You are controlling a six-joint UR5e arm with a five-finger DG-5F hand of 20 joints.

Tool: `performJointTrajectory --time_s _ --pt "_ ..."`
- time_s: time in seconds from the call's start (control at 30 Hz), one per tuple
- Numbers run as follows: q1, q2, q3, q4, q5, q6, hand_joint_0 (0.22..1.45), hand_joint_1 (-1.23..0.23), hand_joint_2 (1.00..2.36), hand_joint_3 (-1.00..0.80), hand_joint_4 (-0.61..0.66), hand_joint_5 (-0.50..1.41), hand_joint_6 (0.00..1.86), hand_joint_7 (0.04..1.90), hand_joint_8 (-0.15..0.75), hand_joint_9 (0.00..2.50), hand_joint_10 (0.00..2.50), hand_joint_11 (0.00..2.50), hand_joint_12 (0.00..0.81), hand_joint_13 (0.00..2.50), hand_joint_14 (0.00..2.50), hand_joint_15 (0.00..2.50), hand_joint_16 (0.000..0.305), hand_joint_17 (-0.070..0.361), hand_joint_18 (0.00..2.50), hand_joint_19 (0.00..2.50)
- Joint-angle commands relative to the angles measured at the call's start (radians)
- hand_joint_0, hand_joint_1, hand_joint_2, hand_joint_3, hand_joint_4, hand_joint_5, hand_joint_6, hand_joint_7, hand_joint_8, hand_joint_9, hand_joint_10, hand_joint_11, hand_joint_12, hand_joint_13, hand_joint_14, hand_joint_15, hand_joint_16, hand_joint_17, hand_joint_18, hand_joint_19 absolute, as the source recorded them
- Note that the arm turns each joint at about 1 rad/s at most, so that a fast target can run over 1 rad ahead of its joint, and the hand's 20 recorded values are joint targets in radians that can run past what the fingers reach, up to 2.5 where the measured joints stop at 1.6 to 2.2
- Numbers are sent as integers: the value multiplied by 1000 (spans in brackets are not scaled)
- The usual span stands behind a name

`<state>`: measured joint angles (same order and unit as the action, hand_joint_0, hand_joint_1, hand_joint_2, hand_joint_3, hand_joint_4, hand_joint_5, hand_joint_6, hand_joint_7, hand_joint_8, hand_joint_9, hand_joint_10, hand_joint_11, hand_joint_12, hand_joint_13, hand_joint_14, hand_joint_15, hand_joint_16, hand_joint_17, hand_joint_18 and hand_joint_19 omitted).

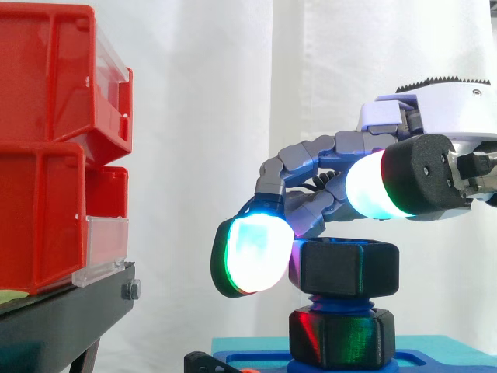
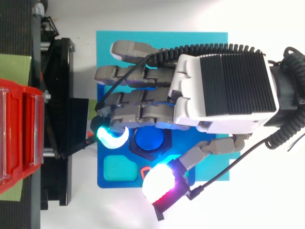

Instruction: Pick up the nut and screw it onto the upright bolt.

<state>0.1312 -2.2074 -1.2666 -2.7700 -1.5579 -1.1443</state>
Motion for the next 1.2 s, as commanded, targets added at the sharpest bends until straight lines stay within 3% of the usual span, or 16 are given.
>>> performJointTrajectory --time_s 0.0,0.6,1.17 --pt "-2 0 0 0 -4 0 457 -386 1000 -500 194 -113 504 1048 293 740 0 57 331 310 0 0 39 89 0 0" --pt "-42 0 0 4 -27 -2 495 -388 1000 -500 176 -73 503 1268 325 1278 15 435 298 850 4 107 29 64 365 0" --pt "-85 0 0 23 -64 -5 523 -383 1000 -500 119 40 501 1457 299 1803 23 581 248 1229 8 218 22 49 537 0"
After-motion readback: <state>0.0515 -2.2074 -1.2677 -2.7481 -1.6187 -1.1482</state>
